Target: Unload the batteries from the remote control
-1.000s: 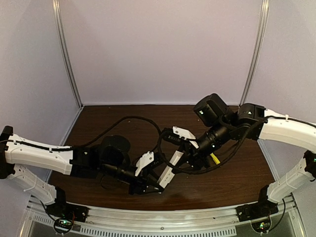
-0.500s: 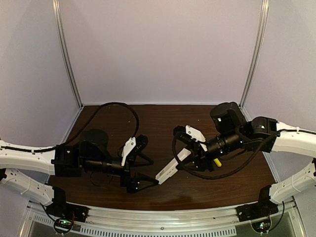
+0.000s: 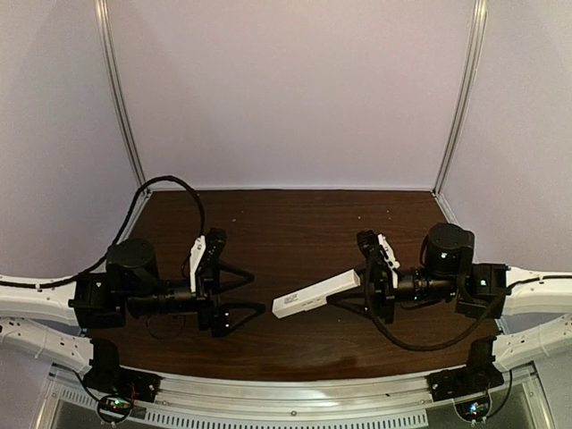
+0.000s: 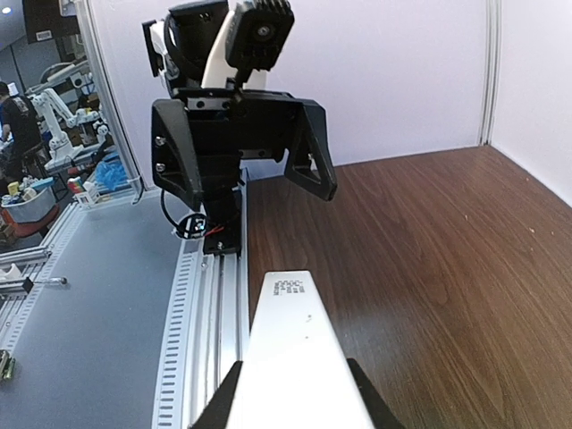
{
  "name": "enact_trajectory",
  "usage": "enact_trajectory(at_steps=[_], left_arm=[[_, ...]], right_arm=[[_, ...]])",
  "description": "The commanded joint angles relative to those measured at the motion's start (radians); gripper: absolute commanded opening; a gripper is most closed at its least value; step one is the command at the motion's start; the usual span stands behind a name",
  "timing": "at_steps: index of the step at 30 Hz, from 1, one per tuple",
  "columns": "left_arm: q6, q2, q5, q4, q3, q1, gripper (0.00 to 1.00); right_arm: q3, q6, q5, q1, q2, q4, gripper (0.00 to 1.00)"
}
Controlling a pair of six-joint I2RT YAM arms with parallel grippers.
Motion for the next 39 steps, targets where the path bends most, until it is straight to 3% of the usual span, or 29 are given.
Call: enact_trajectory(at_steps=[1,8,19,30,39], left_arm=[[-0.050,-0.058,-0.032,0.076,-0.035,0.008,0.90],[0.001,-0.116,0.066,0.205,-0.113,0.008,0.97],[0.063,-0.113,0.133,0.299,-0.158,0.008,0.93],[0.067,-0.088,0.121,0.314,-0.157,0.008,0.69],[0.052,-0.126,0.152,0.360,-0.187,0.009,0.67]], right_arm=[[-0.047,0.028,-0.061,-0.001,-0.016,0.309,0.00],[-0.057,0.139,-0.053,-0.001,0.036,0.497,0.00],[-0.125,0.447,-0.065,0.017,0.194,0.889,0.00],[-0.098,0.423,-0.066,0.080,0.271,0.930,0.00],[-0.071,0.390,-0.025,0.125,0.343,0.963,0.00]])
